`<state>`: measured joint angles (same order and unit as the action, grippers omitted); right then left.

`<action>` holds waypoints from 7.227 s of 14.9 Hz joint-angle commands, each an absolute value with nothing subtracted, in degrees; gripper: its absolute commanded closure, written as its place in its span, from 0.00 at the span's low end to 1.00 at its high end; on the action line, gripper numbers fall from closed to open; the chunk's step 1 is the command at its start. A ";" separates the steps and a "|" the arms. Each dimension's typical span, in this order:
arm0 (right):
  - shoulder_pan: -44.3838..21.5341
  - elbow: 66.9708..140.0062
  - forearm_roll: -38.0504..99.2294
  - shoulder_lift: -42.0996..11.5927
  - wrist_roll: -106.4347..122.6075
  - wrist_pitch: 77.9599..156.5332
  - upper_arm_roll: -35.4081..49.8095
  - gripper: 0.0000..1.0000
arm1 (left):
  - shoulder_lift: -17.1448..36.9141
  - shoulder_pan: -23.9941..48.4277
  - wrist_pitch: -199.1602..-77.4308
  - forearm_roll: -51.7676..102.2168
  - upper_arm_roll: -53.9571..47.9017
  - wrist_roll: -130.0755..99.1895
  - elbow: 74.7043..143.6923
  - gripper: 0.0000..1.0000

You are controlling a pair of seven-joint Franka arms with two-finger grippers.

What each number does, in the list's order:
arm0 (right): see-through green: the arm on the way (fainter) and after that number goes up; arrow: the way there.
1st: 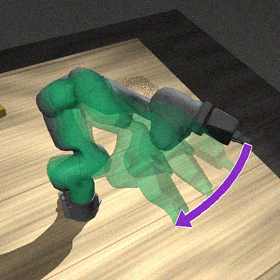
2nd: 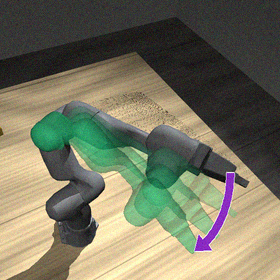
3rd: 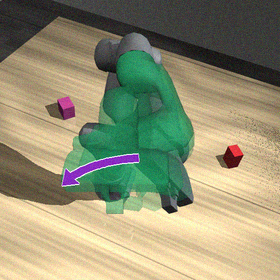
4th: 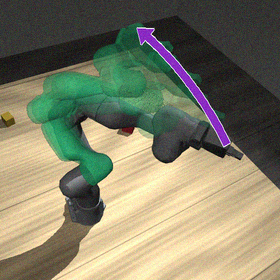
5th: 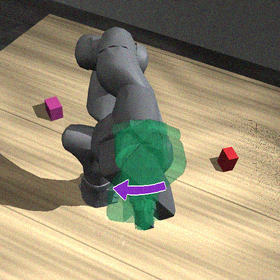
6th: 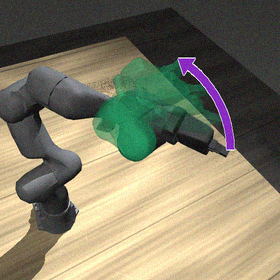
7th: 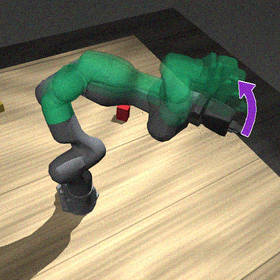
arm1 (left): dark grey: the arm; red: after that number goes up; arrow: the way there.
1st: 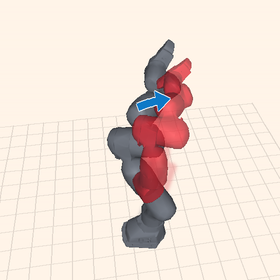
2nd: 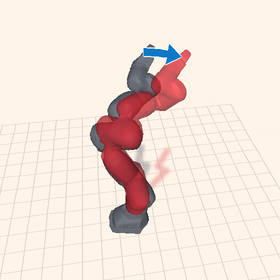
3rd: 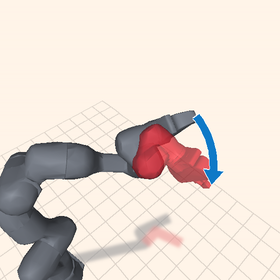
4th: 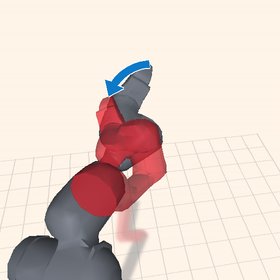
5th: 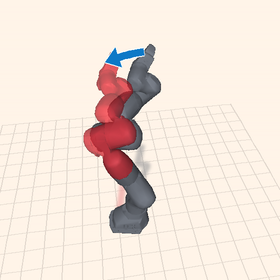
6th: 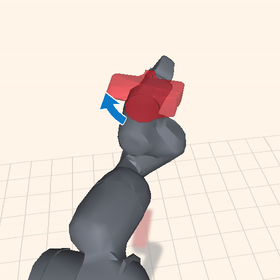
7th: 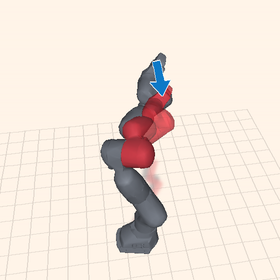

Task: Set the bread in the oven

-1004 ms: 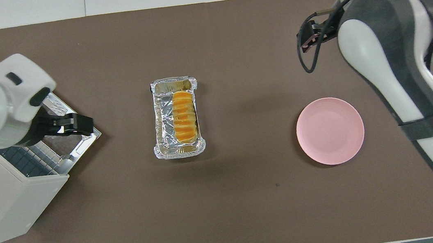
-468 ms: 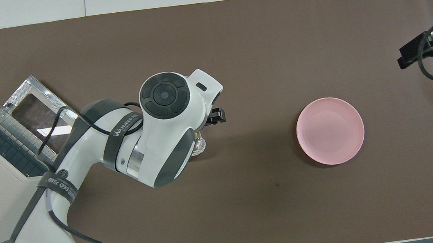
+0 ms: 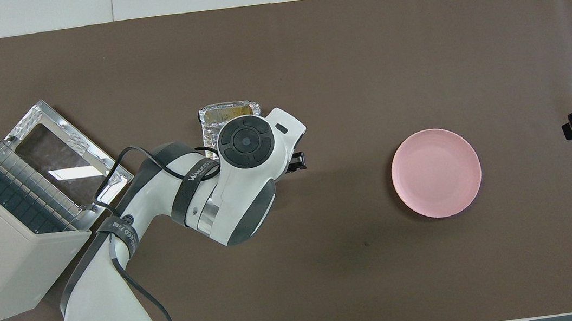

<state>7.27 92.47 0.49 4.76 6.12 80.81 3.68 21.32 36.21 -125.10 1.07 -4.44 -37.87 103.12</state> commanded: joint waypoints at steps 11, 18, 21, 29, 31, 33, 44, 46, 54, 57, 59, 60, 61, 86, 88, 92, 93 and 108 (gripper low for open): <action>8.70 89.93 -0.26 2.56 7.73 82.89 3.78 0.00 | 23.99 35.51 -128.66 1.67 -2.90 -37.97 103.62 0.82; 4.92 86.13 0.62 1.14 7.91 79.89 -0.18 0.00 | 24.26 35.51 -118.95 1.93 -0.19 -38.76 97.77 1.00; 4.92 86.31 0.53 1.23 7.82 80.07 -0.26 0.00 | 22.77 34.72 -113.04 2.20 5.77 -39.64 91.59 1.00; 5.71 87.63 0.44 2.37 7.47 79.28 -0.09 0.00 | 19.95 25.52 -108.37 1.76 19.78 -39.03 93.86 1.00; 5.63 87.63 0.44 2.37 7.47 79.28 -0.09 0.00 | 18.90 23.12 -108.37 1.76 19.78 -39.20 95.01 1.00; 5.28 87.63 0.44 2.46 7.47 79.28 -0.09 0.00 | 18.11 21.02 -108.19 1.76 19.78 -39.98 96.32 1.00; 5.27 87.63 0.44 2.46 7.47 79.28 -0.09 0.00 | 13.01 15.91 -108.19 1.67 19.86 -37.98 103.62 1.00; 5.27 87.63 0.44 2.46 7.47 79.28 -0.09 0.00 | 13.18 16.69 -109.33 1.76 19.78 -39.80 103.54 1.00; 5.27 87.63 0.44 2.46 7.47 79.28 -0.09 0.00 | 12.92 18.02 -109.87 1.85 19.69 -42.98 104.50 1.00; 5.27 87.63 0.44 2.46 7.47 79.28 -0.09 0.00 | 12.74 17.32 -109.69 1.85 19.77 -42.45 104.59 1.00; 5.27 87.63 0.44 2.46 7.47 79.28 -0.09 0.00 | 12.74 16.35 -109.34 1.85 19.77 -42.36 104.68 1.00; 5.27 87.63 0.44 2.46 7.47 79.28 -0.09 0.00 | 12.66 15.83 -109.34 1.76 19.78 -41.49 104.85 1.00; 5.27 87.63 0.44 2.46 7.47 79.28 -0.09 0.00 | 12.57 15.39 -109.42 1.84 19.69 -40.61 104.94 1.00; 5.27 87.63 0.44 2.46 7.47 79.28 -0.09 0.00 | 11.95 16.26 -111.18 0.97 19.69 -38.67 105.92 0.00; 5.27 87.63 0.44 2.46 7.47 79.28 -0.09 0.00 | 12.92 16.52 -111.62 0.09 19.69 -38.41 104.07 0.00; 5.27 87.63 0.44 2.46 7.47 79.28 -0.09 0.00 | 14.68 16.79 -111.63 -1.32 19.51 -34.21 98.98 0.00; 5.27 87.63 0.44 2.46 7.47 79.28 -0.09 0.00 | 14.76 17.40 -110.66 -1.32 19.51 -31.93 97.66 0.00; 5.27 87.63 0.44 2.46 7.47 79.28 -0.09 0.00 | 2.11 3.88 -78.31 0.88 4.85 -2.90 88.07 0.00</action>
<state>4.96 87.46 -0.17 1.85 6.19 80.21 -0.10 1.63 9.30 -78.72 0.03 10.82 -3.85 87.87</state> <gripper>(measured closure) 0.000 0.000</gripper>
